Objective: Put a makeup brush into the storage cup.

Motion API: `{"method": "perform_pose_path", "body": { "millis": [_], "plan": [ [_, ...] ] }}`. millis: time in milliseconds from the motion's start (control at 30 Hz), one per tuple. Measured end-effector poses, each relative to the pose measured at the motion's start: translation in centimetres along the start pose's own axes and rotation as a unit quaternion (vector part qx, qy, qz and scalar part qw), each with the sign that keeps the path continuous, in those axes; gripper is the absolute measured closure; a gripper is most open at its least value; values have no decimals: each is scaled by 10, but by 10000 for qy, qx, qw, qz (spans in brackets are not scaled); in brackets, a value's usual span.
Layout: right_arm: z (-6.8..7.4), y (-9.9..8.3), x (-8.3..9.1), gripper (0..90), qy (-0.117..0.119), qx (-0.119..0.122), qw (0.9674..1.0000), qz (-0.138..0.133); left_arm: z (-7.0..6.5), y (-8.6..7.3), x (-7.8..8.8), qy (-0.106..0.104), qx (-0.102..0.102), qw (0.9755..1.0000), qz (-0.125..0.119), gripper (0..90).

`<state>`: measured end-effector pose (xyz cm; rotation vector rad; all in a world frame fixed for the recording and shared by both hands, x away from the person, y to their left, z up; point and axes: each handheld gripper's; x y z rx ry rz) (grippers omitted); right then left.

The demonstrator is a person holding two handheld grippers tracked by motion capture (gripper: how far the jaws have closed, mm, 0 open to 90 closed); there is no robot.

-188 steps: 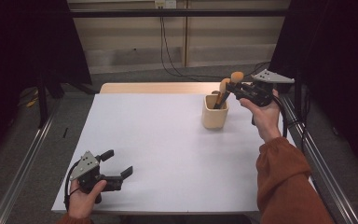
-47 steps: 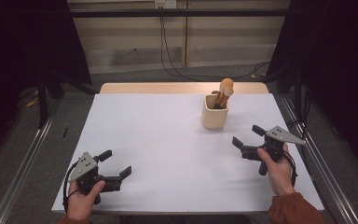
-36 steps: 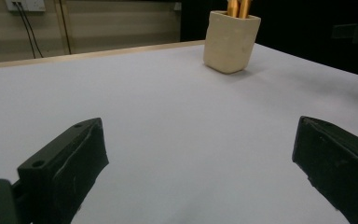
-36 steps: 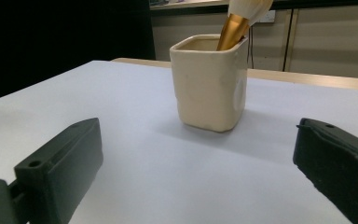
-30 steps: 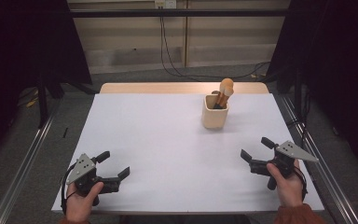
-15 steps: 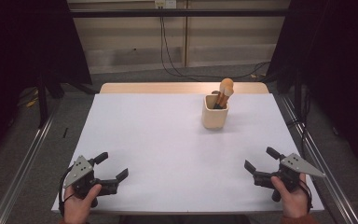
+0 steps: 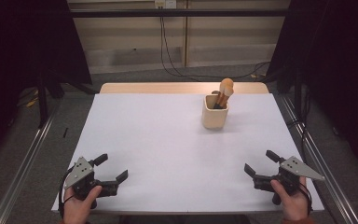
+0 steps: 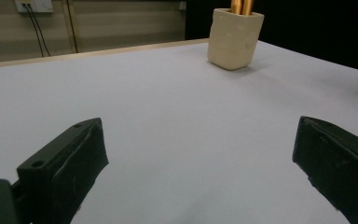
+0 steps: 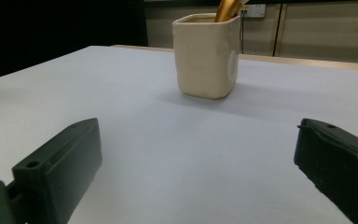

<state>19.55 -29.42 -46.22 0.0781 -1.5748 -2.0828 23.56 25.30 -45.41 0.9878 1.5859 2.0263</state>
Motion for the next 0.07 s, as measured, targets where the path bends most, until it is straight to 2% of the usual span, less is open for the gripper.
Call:
{"method": "perform_pose_path", "body": {
  "millis": [67],
  "plan": [
    [-1,0,0,3,12,6,10000,2,0,0,-1,-19,-18,10000,13,27]
  ]
}}
Point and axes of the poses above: each handheld gripper's, and its own axes: x roughly backward along the jaws, y roughly out of its top, z roughly to its left, and after that the axes turned 13 degrees about -x, right-handed
